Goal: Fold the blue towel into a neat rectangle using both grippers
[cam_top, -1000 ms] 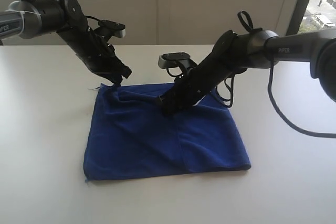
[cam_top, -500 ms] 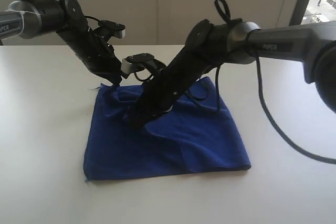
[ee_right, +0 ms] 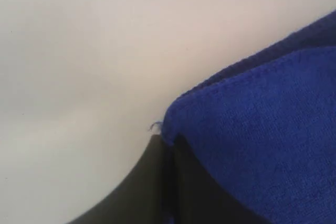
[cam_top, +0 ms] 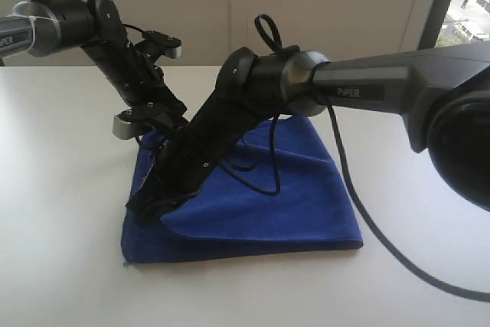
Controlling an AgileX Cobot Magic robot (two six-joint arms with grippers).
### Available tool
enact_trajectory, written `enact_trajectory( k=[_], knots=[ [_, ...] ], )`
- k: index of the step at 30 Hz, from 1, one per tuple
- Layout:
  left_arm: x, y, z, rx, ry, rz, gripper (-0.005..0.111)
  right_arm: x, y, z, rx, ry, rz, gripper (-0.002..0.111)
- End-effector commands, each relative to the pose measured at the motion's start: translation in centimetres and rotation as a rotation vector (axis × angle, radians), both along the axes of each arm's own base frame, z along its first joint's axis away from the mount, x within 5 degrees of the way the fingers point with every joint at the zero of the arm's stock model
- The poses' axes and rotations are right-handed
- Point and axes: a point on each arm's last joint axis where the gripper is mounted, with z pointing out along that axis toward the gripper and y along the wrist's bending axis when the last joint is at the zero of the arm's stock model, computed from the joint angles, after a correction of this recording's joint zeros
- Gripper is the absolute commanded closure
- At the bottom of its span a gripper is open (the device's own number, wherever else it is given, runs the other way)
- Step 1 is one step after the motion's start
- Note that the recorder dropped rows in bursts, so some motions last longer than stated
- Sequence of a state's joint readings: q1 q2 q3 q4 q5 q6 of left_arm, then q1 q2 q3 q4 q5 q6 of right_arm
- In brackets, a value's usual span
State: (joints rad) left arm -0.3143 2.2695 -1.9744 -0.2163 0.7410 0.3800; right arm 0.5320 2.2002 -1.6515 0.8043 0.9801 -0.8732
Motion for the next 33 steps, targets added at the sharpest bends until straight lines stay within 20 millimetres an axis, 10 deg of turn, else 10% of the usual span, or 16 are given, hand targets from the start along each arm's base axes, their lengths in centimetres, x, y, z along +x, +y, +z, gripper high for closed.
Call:
enact_trajectory(
  k=[1,23,33],
  knots=[
    [-0.2,0.1,0.6,-0.003,0.004,-0.003,0.107,-0.3,0.8,0.5,0.018,-0.03,0.009,0.108],
    [-0.2,0.1,0.6,-0.003,0.004,-0.003,0.107,-1.0,2.9,-3.1,0.016,0.019,0.003,0.107],
    [-0.2,0.1,0.6,-0.003,0.004,-0.003,0.107,-1.1,3.0,-3.0,0.033,0.028,0.013,0.044]
  ],
)
